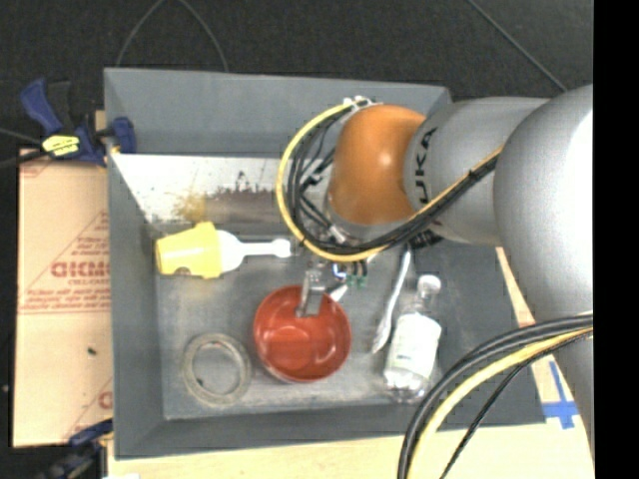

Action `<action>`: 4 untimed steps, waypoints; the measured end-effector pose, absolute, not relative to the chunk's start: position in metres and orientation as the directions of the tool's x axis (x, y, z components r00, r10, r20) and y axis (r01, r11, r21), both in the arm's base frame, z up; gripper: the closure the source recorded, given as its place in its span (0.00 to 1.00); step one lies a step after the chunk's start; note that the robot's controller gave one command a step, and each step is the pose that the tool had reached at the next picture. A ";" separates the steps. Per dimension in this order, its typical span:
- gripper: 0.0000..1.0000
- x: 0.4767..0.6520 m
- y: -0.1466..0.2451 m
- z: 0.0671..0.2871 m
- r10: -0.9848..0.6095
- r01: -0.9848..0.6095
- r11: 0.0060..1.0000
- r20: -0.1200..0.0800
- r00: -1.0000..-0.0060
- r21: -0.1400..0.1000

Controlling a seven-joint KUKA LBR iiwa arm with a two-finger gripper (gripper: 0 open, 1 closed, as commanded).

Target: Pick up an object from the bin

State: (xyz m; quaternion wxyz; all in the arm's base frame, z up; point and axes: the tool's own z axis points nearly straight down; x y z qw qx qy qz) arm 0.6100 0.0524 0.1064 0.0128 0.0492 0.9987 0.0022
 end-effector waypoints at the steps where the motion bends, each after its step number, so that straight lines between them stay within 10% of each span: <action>1: 0.00 0.589 0.007 0.121 -0.013 -0.013 1.000 -0.037 -0.999 0.001; 2: 0.00 0.611 0.039 0.078 0.131 0.131 0.991 -0.029 -0.991 0.008; 3: 1.00 0.632 0.060 0.075 -0.010 -0.010 1.000 -0.036 -0.999 0.002; 4: 1.00 0.632 0.060 0.075 -0.010 -0.010 1.000 -0.036 -0.999 0.002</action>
Offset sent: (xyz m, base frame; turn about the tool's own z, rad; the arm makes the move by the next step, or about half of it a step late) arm 0.0043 -0.0068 -0.0364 0.0387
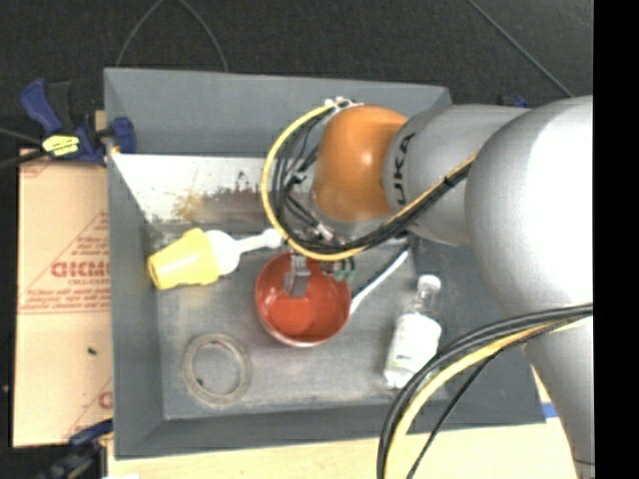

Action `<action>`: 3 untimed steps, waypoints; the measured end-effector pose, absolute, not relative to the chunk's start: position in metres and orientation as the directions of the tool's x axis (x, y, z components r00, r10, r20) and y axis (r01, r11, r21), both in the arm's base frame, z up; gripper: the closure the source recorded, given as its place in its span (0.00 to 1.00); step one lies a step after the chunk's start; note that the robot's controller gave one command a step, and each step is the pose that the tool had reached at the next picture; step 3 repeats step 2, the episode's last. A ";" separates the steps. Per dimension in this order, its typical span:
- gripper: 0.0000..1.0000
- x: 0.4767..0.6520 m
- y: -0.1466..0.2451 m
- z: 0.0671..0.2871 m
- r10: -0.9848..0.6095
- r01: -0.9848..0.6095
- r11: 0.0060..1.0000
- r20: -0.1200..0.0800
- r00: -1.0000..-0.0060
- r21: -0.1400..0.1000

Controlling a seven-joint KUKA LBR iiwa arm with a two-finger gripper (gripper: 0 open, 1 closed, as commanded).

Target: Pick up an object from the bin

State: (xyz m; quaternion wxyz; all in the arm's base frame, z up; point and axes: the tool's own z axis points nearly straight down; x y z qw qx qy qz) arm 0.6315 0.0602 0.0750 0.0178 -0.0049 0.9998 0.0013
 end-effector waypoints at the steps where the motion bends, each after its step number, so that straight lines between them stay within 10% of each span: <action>1: 1.00 0.627 0.060 0.091 -0.010 -0.010 1.000 -0.025 -1.000 0.002; 3: 1.00 0.611 0.058 0.094 0.002 0.002 1.000 -0.033 -0.999 0.004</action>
Offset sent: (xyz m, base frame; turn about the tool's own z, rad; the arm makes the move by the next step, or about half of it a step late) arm -0.0319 -0.0039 -0.0050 0.0251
